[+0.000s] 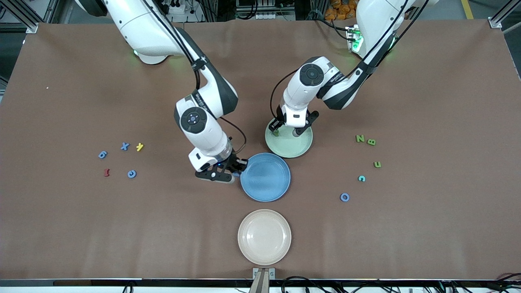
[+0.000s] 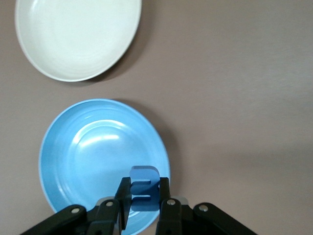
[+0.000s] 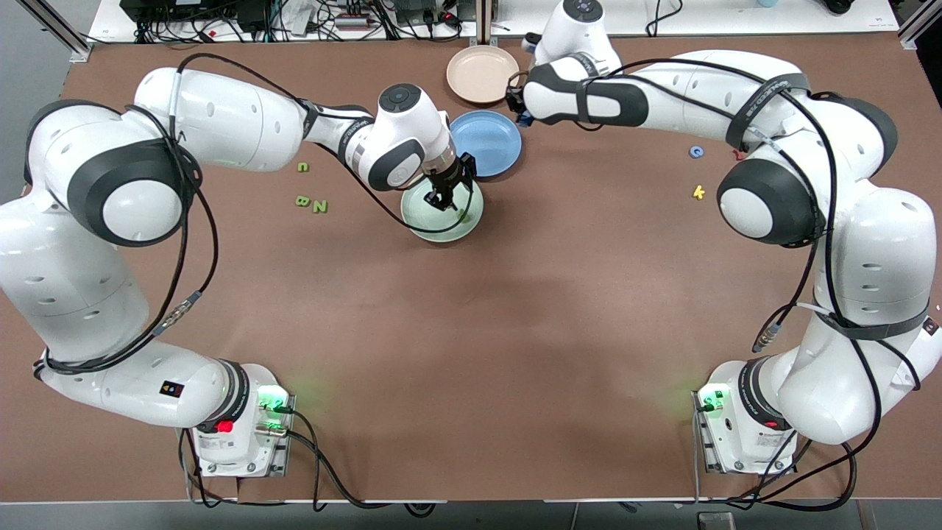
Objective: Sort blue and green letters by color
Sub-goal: 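Release the p onto the green plate while the right gripper drops the 3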
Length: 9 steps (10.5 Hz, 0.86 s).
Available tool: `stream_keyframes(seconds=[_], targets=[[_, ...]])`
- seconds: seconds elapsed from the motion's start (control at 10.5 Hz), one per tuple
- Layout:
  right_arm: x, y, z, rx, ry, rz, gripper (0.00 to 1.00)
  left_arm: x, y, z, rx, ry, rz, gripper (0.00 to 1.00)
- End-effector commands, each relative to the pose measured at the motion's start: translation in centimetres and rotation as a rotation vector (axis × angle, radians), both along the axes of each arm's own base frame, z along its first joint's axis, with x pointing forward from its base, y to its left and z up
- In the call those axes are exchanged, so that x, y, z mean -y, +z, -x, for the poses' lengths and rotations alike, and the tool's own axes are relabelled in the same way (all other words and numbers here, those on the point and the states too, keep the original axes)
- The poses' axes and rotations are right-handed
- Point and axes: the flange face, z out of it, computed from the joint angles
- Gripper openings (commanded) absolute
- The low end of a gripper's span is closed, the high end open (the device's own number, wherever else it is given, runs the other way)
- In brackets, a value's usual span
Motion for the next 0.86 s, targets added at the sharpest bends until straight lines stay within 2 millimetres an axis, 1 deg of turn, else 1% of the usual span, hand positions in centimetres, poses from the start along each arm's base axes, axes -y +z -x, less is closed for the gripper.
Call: stream_keyframes(seconds=[0.0,0.1,0.19,0.29,0.48,0.57,0.67,0.76], targets=[[-3.4,-0.4,0.7,0.066,-0.014,-0.058,0.09,-1.3,-0.2,-1.0,0.021,-0.001,-0.024,1.00],[-4.0,-1.0,1.0,0.078,-0.015,-0.065,0.09,-2.6,-0.1,-2.2,0.027,0.025,-0.038,1.00],[-4.6,-1.1,1.3,0.096,-0.009,-0.077,0.09,-4.0,-0.4,-3.2,0.029,0.039,-0.070,1.00],[-5.4,-1.5,1.8,0.097,0.003,-0.076,0.09,-5.9,-1.0,-4.4,0.046,0.038,-0.116,1.00],[-7.2,-2.4,2.7,0.102,0.032,-0.076,0.09,-9.3,-2.2,-6.2,0.078,0.009,-0.183,1.00],[-7.7,-3.4,2.8,0.098,0.038,-0.071,0.12,-11.6,-2.6,-6.7,0.083,-0.015,-0.208,1.00],[-7.8,-3.7,2.9,0.099,0.046,-0.066,0.16,-12.9,-2.7,-7.0,0.084,-0.038,-0.217,1.00],[-8.0,-3.7,3.2,0.099,0.056,-0.061,0.57,-13.2,-2.9,-6.8,0.084,-0.072,-0.223,1.00]])
